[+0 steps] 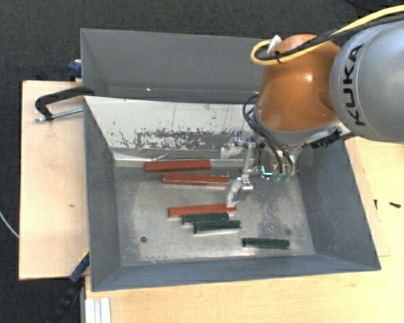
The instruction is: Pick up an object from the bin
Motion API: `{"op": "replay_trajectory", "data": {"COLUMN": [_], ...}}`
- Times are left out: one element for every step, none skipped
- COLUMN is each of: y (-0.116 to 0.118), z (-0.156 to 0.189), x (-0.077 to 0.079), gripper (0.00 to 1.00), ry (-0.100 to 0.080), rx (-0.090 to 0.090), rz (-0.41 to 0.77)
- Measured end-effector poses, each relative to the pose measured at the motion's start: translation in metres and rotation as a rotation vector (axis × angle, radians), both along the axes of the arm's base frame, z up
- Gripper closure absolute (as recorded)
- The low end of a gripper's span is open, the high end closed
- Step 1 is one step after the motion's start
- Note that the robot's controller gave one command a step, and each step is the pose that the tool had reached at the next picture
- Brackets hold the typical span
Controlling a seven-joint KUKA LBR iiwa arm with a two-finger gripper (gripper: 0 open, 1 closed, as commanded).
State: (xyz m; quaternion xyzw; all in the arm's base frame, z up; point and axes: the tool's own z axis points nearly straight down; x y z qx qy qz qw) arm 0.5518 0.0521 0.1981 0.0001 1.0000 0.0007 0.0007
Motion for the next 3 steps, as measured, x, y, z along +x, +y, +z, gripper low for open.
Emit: {"op": "replay_trajectory", "data": {"y": [0.001,0.009,0.009], "z": [-0.031,-0.114,-0.114], "x": [0.004,-0.011,-0.011], "gripper": [0.00,1.00,1.00], "ry": [-0.007,0.006,0.006], "rx": [0.000,-0.003,-0.003], "rz": [0.056,0.134,0.134]}}
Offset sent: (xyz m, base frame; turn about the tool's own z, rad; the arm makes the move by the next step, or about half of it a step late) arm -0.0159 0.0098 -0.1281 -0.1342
